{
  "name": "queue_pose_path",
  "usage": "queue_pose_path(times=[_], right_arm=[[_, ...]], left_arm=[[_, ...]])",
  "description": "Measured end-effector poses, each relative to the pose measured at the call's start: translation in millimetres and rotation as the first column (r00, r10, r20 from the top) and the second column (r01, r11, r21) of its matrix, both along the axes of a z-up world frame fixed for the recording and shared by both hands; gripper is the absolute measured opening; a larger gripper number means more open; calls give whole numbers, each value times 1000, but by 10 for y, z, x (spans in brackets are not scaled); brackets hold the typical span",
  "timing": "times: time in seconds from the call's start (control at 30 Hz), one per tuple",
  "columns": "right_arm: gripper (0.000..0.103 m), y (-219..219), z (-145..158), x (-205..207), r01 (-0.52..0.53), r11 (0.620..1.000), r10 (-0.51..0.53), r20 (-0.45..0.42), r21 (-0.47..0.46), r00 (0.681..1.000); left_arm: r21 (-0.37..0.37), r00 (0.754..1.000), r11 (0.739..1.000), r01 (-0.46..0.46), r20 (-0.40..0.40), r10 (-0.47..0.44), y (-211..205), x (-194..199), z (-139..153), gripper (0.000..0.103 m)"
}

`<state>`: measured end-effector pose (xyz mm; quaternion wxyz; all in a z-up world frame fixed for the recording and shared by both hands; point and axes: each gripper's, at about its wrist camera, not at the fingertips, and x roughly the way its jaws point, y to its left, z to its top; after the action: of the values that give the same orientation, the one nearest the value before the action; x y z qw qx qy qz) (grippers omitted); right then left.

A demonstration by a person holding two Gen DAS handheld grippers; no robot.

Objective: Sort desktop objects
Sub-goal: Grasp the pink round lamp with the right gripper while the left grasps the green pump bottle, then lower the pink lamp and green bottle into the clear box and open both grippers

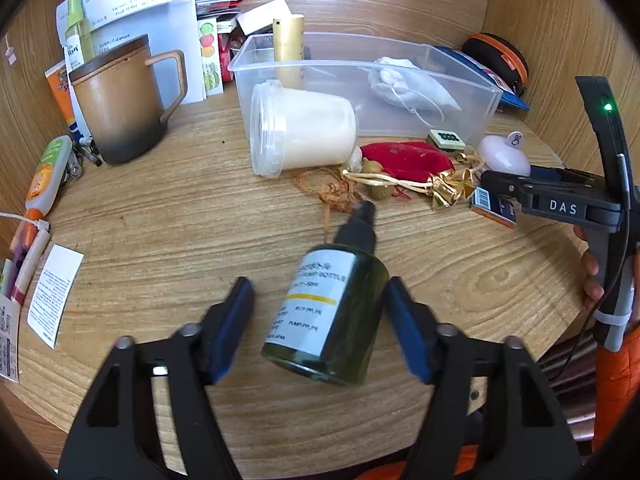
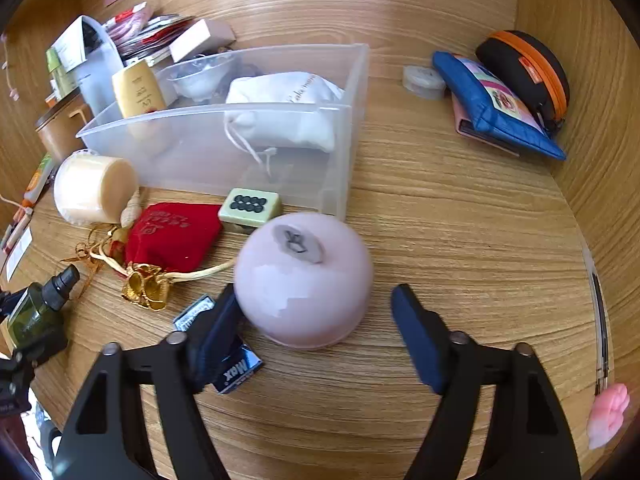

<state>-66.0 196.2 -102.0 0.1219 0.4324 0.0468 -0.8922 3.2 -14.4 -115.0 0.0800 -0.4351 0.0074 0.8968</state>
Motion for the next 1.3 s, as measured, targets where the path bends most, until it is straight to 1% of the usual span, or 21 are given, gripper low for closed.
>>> queue_pose_path(times=[0.03, 0.07, 0.1, 0.27, 0.43, 0.7, 0.83, 1.07, 1.3], right_arm=[[60, -7, 1, 7, -3, 1000, 3, -6, 2, 1000], [60, -10, 1, 10, -4, 1000, 4, -11, 5, 1000], [60, -7, 0, 9, -4, 1000, 4, -12, 0, 1000], [60, 62, 17, 42, 2, 998, -3, -11, -64, 1000], [60, 98, 106, 132, 2, 996, -5, -36, -84, 999], [60, 106, 410, 328, -27, 996, 17, -116, -88, 993], [60, 82, 571, 417, -46, 995, 31, -158, -91, 987], [60, 28, 783, 484, -75, 992, 54, -210, -97, 976], [60, 1, 947, 478, -93, 991, 65, -248, -102, 967]], left_arm=[[2, 1000, 1000, 4, -3, -4, -2, -3, 6, 51], [3, 1000, 1000, 6, -2, -6, -2, -6, 11, 47], [6, 1000, 1000, 10, -2, -10, -5, -5, 16, 41], [23, 1000, 1000, 1, 5, -1, -44, 3, 23, 41], [15, 1000, 1000, -11, -13, 11, -82, 26, 83, 41], [-10, 997, 1000, -30, -78, 29, -90, -11, 299, 41], [-11, 992, 999, -37, -119, 36, -107, -52, 453, 41], [-18, 982, 999, -40, -187, 36, -83, -163, 705, 41], [-5, 973, 1000, -27, -230, 25, -33, -294, 906, 41]])
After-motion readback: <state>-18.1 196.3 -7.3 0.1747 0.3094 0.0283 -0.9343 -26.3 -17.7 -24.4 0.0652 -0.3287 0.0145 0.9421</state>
